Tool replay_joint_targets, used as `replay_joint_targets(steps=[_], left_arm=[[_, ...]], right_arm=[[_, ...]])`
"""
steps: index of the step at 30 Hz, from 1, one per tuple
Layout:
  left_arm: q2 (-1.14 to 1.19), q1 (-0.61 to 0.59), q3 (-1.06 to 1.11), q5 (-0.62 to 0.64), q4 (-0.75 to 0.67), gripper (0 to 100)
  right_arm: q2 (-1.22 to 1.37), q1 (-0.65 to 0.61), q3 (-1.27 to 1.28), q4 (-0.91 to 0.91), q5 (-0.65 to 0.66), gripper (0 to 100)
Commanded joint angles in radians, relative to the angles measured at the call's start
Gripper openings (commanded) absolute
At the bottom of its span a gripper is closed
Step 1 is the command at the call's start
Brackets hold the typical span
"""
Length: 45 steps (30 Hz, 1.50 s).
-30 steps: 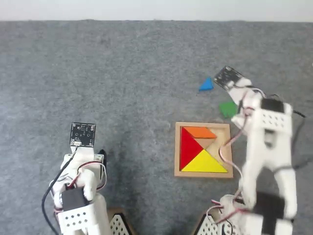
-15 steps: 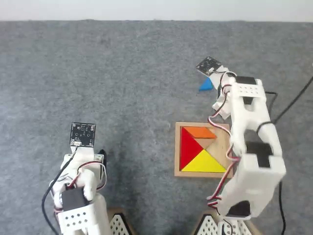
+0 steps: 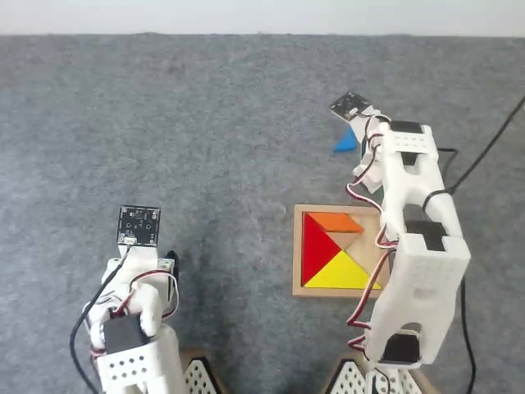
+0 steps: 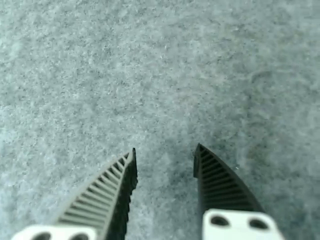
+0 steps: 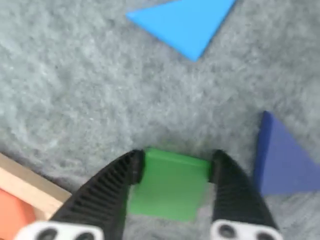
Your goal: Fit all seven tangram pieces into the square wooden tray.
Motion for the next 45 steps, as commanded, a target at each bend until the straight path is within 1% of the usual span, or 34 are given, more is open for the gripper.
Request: replay_joint_targets(steps=[1, 7, 12, 15, 19, 21, 22, 25, 28, 30, 33, 37, 40, 42, 45], left_arm=[[-0.020, 0.006, -0.015, 0.012, 0.006, 18], [-0.020, 0.006, -0.015, 0.012, 0.006, 18], [-0.020, 0.006, -0.015, 0.012, 0.006, 18], [-0.020, 0.006, -0.015, 0.012, 0.006, 18], [-0.020, 0.006, -0.015, 0.012, 0.006, 18], [-0.020, 0.006, -0.015, 0.012, 0.006, 18], [-0.020, 0.006, -0.015, 0.012, 0.006, 18], [-0.020, 0.006, -0.015, 0.012, 0.006, 18], [-0.020, 0.006, -0.015, 0.011, 0.006, 18], [-0.020, 0.006, -0.015, 0.011, 0.006, 18], [-0.020, 0.006, -0.015, 0.011, 0.006, 18], [-0.020, 0.006, -0.015, 0.011, 0.006, 18], [-0.020, 0.006, -0.015, 0.011, 0.006, 18], [-0.020, 0.006, -0.015, 0.011, 0.006, 18], [-0.020, 0.006, -0.015, 0.011, 0.006, 18]], right_arm=[[-0.005, 0.001, -0.037, 0.018, -0.008, 6.1], [-0.050, 0.038, -0.038, 0.021, -0.009, 5.2], [-0.205, 0.045, -0.041, 0.151, 0.002, 5.1], [-0.321, 0.038, -0.037, 0.228, 0.043, 5.1], [-0.466, 0.038, -0.035, 0.275, 0.057, 5.5], [-0.507, 0.058, -0.020, 0.292, 0.060, 7.2], [-0.526, 0.091, -0.003, 0.312, 0.077, 8.7], [-0.585, 0.232, 0.031, 0.430, 0.210, 14.4], [-0.645, 0.371, 0.098, 0.567, 0.213, 21.2], [-0.684, 0.415, 0.193, 0.607, 0.181, 23.8], [-0.754, 0.452, 0.377, 0.524, 0.095, 22.9], [-0.862, 0.452, 0.661, 0.317, -0.002, 21.5], [-0.928, 0.453, 0.804, 0.189, -0.061, 21.8], [-0.955, 0.455, 0.864, 0.159, -0.041, 21.8], [-0.970, 0.466, 0.895, 0.173, 0.107, 21.8]])
